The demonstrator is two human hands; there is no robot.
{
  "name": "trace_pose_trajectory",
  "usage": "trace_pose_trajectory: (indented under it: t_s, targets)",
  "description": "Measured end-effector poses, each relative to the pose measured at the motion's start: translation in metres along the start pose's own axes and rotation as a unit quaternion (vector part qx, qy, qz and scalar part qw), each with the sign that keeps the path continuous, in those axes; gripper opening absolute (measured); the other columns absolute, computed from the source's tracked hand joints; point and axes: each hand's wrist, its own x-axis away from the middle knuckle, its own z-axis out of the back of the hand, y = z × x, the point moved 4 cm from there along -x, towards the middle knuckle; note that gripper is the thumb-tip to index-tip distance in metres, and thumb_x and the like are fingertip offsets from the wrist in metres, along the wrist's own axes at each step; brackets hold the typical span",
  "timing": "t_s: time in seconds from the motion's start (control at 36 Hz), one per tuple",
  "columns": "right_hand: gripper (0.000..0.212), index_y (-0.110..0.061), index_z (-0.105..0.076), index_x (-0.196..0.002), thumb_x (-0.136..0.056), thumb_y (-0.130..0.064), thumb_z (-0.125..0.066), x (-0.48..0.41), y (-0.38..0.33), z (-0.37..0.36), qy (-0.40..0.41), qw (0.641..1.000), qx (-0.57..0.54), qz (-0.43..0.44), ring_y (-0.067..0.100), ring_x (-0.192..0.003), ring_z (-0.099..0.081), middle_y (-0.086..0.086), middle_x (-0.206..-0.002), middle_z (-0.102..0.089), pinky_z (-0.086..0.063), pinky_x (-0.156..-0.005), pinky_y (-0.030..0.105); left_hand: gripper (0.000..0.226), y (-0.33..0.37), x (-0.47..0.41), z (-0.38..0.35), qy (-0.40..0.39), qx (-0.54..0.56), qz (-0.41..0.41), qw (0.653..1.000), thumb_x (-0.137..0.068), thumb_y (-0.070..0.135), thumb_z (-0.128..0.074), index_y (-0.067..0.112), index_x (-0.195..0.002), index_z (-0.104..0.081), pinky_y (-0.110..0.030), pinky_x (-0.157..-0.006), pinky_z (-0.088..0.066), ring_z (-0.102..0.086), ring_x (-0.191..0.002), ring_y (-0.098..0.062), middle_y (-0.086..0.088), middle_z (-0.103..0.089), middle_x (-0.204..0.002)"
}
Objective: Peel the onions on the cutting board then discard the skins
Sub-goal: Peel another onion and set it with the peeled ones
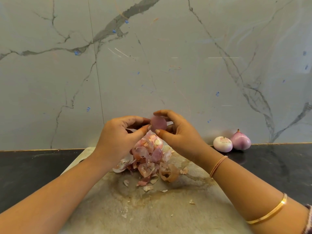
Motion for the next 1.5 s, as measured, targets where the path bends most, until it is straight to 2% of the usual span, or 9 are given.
trace_pose_trajectory:
  t_s: [0.17, 0.42, 0.53, 0.75, 0.86, 1.14, 1.19, 1.36, 1.5]
  targets:
    - [0.041, -0.023, -0.048, -0.129, -0.092, -0.018, -0.065, 0.001, -0.005, -0.003, 0.004, 0.990, 0.129, 0.055, 0.015, -0.093, -0.059, -0.002, -0.118, -0.048, -0.052, -0.081, 0.017, 0.014, -0.002, -0.001, 0.001, 0.034, 0.002, 0.028, 0.999, -0.077, 0.017, -0.075, 0.030, -0.083, -0.074, -0.010, -0.065, -0.051, -0.067, -0.072, 0.002, 0.023, -0.070, -0.075]
    - [0.041, -0.022, -0.047, -0.127, -0.090, -0.020, -0.067, 0.005, -0.012, -0.003, 0.012, 0.979, 0.181, 0.092, 0.009, -0.084, -0.049, -0.005, -0.112, -0.045, -0.044, -0.067, 0.006, 0.005, 0.010, 0.004, -0.002, 0.059, -0.109, -0.020, 0.992, -0.077, 0.022, -0.071, 0.025, -0.081, -0.069, -0.023, -0.065, -0.053, -0.063, -0.082, -0.002, 0.026, -0.061, -0.089]
    - [0.042, -0.021, -0.049, -0.127, -0.089, -0.019, -0.068, 0.004, -0.013, -0.004, 0.017, 0.977, 0.185, 0.102, 0.004, -0.079, -0.048, -0.009, -0.109, -0.046, -0.041, -0.066, 0.003, 0.003, 0.005, 0.001, 0.000, 0.072, -0.114, 0.002, 0.991, -0.078, 0.021, -0.071, 0.022, -0.079, -0.068, -0.025, -0.066, -0.053, -0.064, -0.083, -0.006, 0.015, -0.066, -0.093]
    - [0.039, -0.026, -0.052, -0.122, -0.089, -0.012, -0.067, 0.003, -0.008, 0.000, 0.013, 0.997, 0.047, 0.060, 0.016, -0.077, -0.059, -0.013, -0.111, -0.055, -0.053, -0.076, 0.021, 0.014, -0.011, -0.005, 0.012, 0.085, -0.111, 0.082, 0.987, -0.079, 0.018, -0.069, 0.028, -0.070, -0.062, -0.023, -0.070, -0.048, -0.062, -0.086, -0.006, 0.017, -0.065, -0.087]
    - [0.037, -0.027, -0.053, -0.119, -0.090, -0.007, -0.064, 0.002, -0.004, 0.001, -0.004, 0.997, -0.074, 0.011, 0.012, -0.083, -0.062, -0.010, -0.110, -0.057, -0.056, -0.078, 0.024, 0.015, -0.017, -0.005, 0.013, 0.079, -0.122, 0.106, 0.984, -0.080, 0.018, -0.068, 0.029, -0.072, -0.063, -0.019, -0.067, -0.046, -0.061, -0.083, -0.002, 0.019, -0.064, -0.082]
    - [0.022, -0.011, -0.061, -0.109, -0.094, 0.002, -0.051, -0.002, 0.003, 0.008, -0.012, 0.932, -0.354, -0.081, 0.016, -0.071, -0.060, 0.009, -0.097, -0.062, -0.053, -0.065, 0.024, 0.002, -0.032, -0.007, 0.016, 0.044, -0.189, 0.127, 0.973, -0.083, 0.023, -0.067, 0.025, -0.082, -0.067, -0.027, -0.067, -0.048, -0.062, -0.085, -0.015, 0.004, -0.067, -0.087]
    - [0.025, -0.007, -0.060, -0.114, -0.094, 0.004, -0.050, -0.002, 0.005, 0.006, -0.027, 0.924, -0.369, -0.098, 0.017, -0.070, -0.062, 0.012, -0.098, -0.062, -0.055, -0.064, 0.025, 0.003, -0.030, -0.008, 0.017, 0.043, -0.183, 0.116, 0.975, -0.084, 0.023, -0.068, 0.026, -0.083, -0.069, -0.029, -0.072, -0.050, -0.063, -0.088, -0.014, 0.004, -0.069, -0.091]
    - [0.032, -0.013, -0.061, -0.117, -0.092, 0.004, -0.051, 0.000, 0.009, 0.004, -0.051, 0.928, -0.343, -0.136, 0.019, -0.076, -0.058, 0.011, -0.103, -0.060, -0.050, -0.066, 0.025, 0.031, -0.011, -0.005, 0.005, -0.030, -0.085, 0.015, 0.996, -0.084, 0.002, -0.062, 0.030, -0.097, -0.060, -0.006, -0.069, -0.046, -0.059, -0.091, 0.006, 0.016, -0.064, -0.096]
    - [0.031, -0.019, -0.065, -0.110, -0.091, 0.002, -0.053, 0.001, 0.008, 0.003, -0.060, 0.945, -0.292, -0.132, 0.019, -0.080, -0.051, 0.008, -0.103, -0.059, -0.045, -0.065, 0.023, 0.046, -0.004, -0.001, -0.004, -0.100, -0.104, -0.097, 0.985, -0.077, 0.035, -0.067, 0.046, -0.115, -0.045, -0.015, -0.080, -0.049, -0.052, -0.105, 0.001, 0.021, -0.053, -0.114]
